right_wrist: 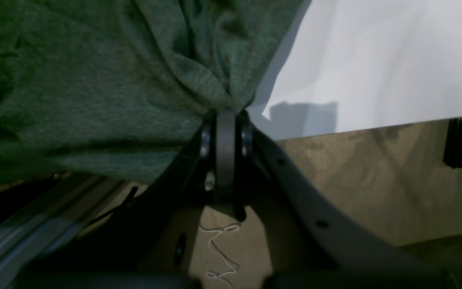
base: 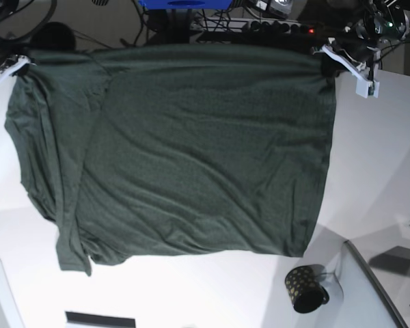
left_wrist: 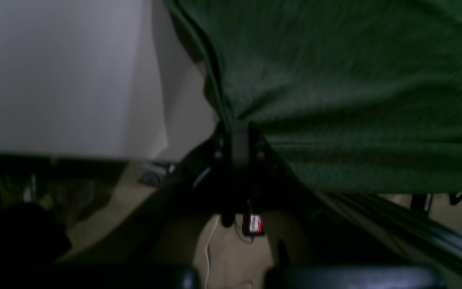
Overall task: Layout the t-shirt on the table in an organized manner, then fold the t-shirt properly
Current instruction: 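Pull both held corners apart to stretch the collar edge taut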
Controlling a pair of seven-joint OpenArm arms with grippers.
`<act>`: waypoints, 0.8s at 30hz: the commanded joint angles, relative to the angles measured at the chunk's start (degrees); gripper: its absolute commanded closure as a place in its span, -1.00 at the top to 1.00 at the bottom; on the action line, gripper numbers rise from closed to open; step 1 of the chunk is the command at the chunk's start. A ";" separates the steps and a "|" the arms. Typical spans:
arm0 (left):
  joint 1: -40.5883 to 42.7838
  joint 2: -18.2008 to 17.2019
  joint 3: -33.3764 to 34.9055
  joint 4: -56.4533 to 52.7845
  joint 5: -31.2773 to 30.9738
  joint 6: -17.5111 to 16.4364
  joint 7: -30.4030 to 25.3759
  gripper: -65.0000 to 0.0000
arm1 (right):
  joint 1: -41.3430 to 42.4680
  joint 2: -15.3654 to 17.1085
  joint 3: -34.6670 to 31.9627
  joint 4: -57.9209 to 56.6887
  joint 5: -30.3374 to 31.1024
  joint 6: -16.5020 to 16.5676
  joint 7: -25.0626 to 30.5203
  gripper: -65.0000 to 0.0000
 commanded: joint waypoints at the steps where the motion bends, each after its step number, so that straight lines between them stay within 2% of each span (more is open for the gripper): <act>1: 0.08 -0.43 -0.33 1.17 -0.44 -0.35 -0.61 -1.00 | 0.54 0.87 0.10 1.15 0.31 -0.10 0.03 -1.00; 5: -0.10 -0.34 -0.06 1.17 -0.70 -0.35 -0.61 -1.00 | 1.42 1.13 -1.48 1.32 0.22 -0.10 -1.82 -1.00; 13: -0.10 -0.34 -0.24 1.17 -0.88 -0.35 -0.61 -1.00 | 1.77 1.13 -6.93 1.41 0.22 -0.10 -1.82 -1.00; 19: -1.33 -0.34 -0.33 1.08 -0.97 -0.35 -0.61 -1.00 | 3.00 1.22 -7.11 1.41 0.22 -0.10 -1.91 -1.00; 22: -2.91 -0.34 -0.33 1.00 -0.97 -0.35 -0.34 -1.00 | 3.88 2.54 -7.11 1.41 0.22 -0.10 -2.52 -1.00; 24: -3.79 -0.43 -0.33 0.64 -0.97 -0.35 1.77 -1.00 | 4.59 3.15 -7.11 1.41 0.22 -0.10 -4.19 -1.00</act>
